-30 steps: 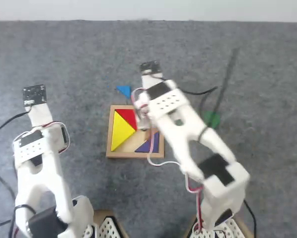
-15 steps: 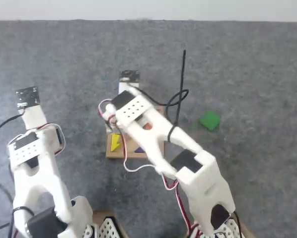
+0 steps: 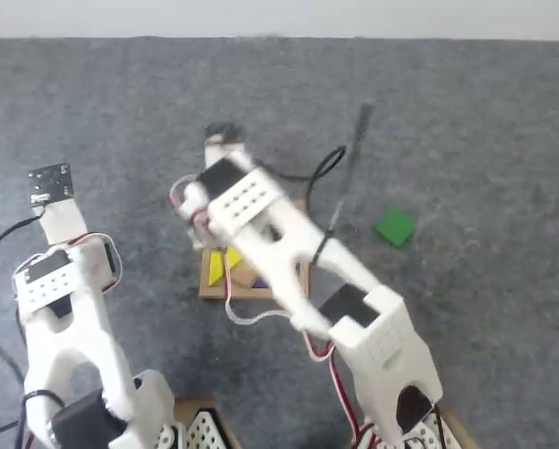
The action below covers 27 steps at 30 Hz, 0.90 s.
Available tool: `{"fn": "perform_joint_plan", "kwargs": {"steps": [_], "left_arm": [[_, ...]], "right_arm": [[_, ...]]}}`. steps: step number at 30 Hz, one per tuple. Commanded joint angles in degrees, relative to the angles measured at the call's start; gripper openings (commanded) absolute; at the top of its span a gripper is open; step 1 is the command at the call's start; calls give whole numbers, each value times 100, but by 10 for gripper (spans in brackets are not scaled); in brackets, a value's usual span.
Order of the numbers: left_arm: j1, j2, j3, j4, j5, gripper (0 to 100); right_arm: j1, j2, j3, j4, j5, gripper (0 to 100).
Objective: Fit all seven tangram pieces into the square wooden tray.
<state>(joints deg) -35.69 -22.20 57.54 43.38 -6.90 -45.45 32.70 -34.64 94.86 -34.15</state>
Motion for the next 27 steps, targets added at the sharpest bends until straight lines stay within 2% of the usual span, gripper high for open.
{"fn": "perform_joint_plan", "kwargs": {"steps": [1,3,6,9,15,17,20,23,27], "left_arm": [[0,-44,-119,-105,-18,12],[0,-44,-119,-105,-18,12],[0,-44,-119,-105,-18,12],[0,-44,-119,-105,-18,12],[0,-44,-119,-105,-18,12],[0,-44,-119,-105,-18,12],[0,-44,-119,-114,-18,12],[0,-44,-127,-114,-18,12],[-9,-44,-145,-105,-9,12]], "right_arm": [[567,-66,-686,690,747,130],[664,-66,-642,831,1547,0],[532,-215,114,831,3086,30],[295,-848,976,602,3763,13],[259,-3222,3420,-910,5284,12],[259,-4022,4624,-1675,5811,48],[251,-4971,6488,-3108,6514,173],[48,-5481,7851,-4312,7578,278],[-277,-5314,8229,-4998,7684,290]]}}
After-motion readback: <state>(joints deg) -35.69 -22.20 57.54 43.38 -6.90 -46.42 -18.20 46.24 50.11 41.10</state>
